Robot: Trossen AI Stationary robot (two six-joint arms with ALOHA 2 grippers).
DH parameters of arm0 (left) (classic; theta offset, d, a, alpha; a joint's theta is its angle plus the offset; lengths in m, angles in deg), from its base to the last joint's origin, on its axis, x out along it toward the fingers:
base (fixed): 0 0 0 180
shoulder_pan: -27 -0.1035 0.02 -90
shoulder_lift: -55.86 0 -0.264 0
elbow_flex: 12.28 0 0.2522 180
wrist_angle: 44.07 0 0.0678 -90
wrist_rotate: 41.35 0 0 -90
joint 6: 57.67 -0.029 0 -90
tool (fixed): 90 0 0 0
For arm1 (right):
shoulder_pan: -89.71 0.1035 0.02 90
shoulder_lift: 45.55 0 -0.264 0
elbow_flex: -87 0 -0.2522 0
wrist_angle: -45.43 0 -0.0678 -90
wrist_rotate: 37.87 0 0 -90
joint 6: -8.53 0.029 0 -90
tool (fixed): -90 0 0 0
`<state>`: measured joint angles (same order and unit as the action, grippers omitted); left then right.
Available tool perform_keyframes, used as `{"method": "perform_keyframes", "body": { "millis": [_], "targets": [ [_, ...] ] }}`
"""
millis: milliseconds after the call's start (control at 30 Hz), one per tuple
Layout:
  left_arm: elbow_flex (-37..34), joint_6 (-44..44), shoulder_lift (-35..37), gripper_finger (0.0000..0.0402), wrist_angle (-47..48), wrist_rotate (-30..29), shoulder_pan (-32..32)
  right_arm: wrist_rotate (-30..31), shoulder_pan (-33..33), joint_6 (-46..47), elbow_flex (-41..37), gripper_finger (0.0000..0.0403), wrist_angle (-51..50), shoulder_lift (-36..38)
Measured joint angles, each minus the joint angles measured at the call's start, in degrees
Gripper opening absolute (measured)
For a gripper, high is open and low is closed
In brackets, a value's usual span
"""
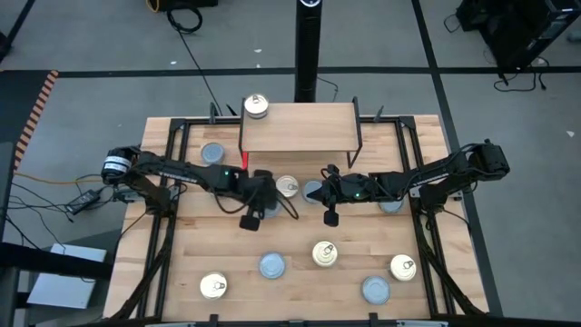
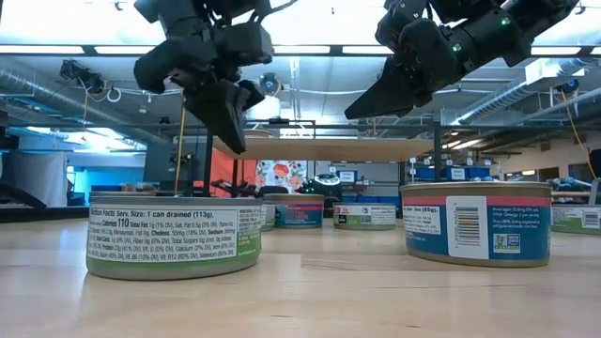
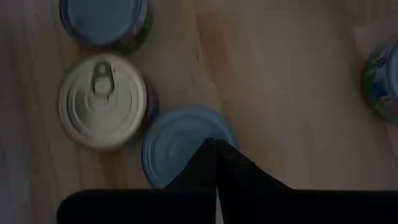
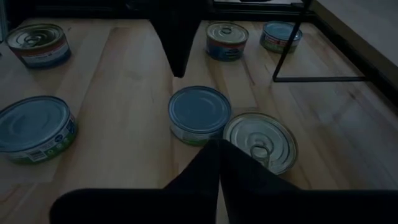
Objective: Stack canned seafood by type on shelf
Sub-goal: Put the green tuna can on the shelf
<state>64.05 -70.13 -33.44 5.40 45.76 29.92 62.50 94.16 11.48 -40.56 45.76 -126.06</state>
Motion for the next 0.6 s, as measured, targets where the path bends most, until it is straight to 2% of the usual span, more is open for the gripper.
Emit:
{"method": "perform_keyframes", "body": {
  "millis": [133,300,400,600],
  "targets": [
    [-2.5,2.4,0.6,0.0,-0.6,-0.2,-1.1,0.0,0.0,0.5,0.0,0.0031,0.1,0.0],
    [-11.2,8.0,3.3,0.0,-10.1,1.1,-5.5,0.0,0.0,1.4,0.0,0.0025,0.4,0.0],
    [-15.7,13.1,5.5,0.0,-15.7,4.1,-7.7,0.0,0.0,1.4,0.0,0.0017,0.4,0.0],
    [-19.9,22.3,5.9,0.0019,-17.4,6.3,-8.5,0.1,0.0,1.4,0.0,0.0013,1.7,0.0]
  ]
}}
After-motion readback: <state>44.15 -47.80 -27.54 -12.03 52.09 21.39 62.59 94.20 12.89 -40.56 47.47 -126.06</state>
